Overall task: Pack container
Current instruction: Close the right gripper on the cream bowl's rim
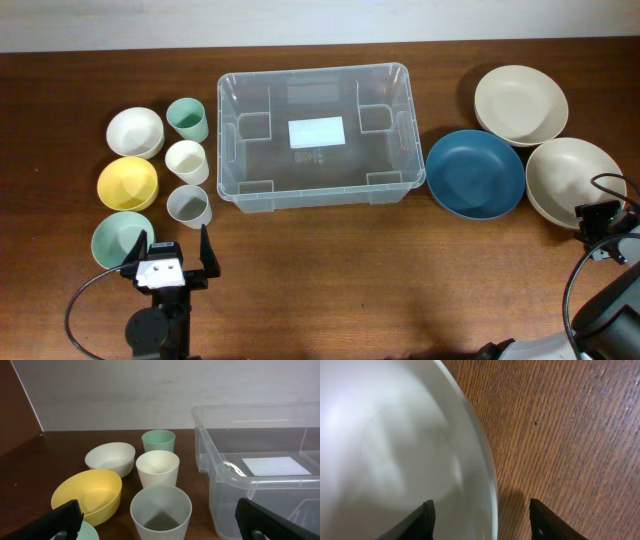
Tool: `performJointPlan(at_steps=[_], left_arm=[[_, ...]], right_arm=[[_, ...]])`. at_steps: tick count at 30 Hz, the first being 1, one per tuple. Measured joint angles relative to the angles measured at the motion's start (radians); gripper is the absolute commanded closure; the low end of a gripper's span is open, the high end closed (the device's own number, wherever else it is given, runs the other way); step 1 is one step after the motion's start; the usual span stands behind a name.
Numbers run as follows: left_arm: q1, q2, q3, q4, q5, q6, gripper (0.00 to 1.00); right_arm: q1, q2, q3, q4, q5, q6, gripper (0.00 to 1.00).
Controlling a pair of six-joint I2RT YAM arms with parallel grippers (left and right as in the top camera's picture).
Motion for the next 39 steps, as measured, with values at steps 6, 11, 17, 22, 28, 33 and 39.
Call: performJointPlan(at_steps=[6,11,17,22,28,33,39], left_arm=[[0.000,0.000,0.000,0.000,0.000,0.000,0.00],[0.000,0.000,0.000,0.000,0.000,0.000,0.00],[0.000,0.000,0.000,0.000,0.000,0.000,0.00],[0.000,0.000,0.000,0.000,0.000,0.000,0.00],[0.000,0.000,0.000,0.000,0.000,0.000,0.00],[0.000,0.000,0.000,0.000,0.000,0.000,0.00],[0.000,0.000,0.000,0.000,0.000,0.000,0.00]], right_arm=[[0.000,0.000,0.000,0.003,0.005,0.000,0.49],[0.000,0.000,0.000,0.003,0.005,0.003,0.56],[0.000,0.003,0.000,0.003,0.006,0.002,0.69],[0.000,0.025,0.000,-0.001,0.010,0.003,0.79],[0.000,0.028,0.000,-0.002,0.018,0.006,0.96],[0.000,0.028,0.000,-0.006,0.021,0.006,0.96],[-0.010,0.028,0.002,-0.030,0.019,0.014,0.96]])
